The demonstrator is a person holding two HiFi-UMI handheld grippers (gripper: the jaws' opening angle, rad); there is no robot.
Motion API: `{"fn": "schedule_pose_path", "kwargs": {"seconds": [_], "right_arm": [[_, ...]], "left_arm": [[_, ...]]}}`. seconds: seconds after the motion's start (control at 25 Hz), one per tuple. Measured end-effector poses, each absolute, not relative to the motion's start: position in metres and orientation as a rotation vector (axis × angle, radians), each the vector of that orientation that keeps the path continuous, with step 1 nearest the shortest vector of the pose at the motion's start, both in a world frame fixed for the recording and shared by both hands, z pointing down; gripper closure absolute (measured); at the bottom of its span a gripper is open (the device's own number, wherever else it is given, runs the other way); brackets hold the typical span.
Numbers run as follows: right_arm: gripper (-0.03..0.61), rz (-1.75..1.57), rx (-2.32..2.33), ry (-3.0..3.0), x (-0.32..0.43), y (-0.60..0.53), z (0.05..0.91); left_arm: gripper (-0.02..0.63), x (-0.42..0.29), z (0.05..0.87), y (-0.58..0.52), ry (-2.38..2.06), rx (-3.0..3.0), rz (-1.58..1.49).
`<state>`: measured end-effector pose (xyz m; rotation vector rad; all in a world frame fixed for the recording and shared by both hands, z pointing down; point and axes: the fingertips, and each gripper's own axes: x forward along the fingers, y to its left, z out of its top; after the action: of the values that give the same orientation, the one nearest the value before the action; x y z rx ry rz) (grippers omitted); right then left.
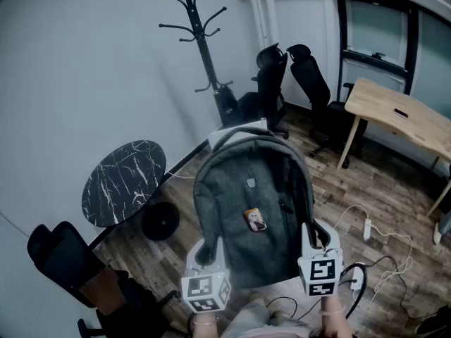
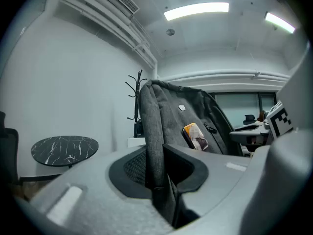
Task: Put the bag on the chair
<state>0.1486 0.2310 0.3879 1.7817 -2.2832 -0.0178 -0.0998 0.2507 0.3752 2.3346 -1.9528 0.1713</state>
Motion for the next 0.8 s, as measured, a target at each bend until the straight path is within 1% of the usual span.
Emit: {"fn": "schedule_pose_path", "kwargs": {"seconds": [0.32,0.8], "right_arm": [[0.514,-0.026,1.798,-2.305,0.156,0.244,0.386],[0.518,-0.036,1.803,-2.297,0.137,0.206,0.389]], "left_arm": [[0.535,-0.09,0.372,0.263,-1.941,2.349,0.135],[0.537,-0.108,0.377,0.223,-1.916,2.361,0.129]]}}
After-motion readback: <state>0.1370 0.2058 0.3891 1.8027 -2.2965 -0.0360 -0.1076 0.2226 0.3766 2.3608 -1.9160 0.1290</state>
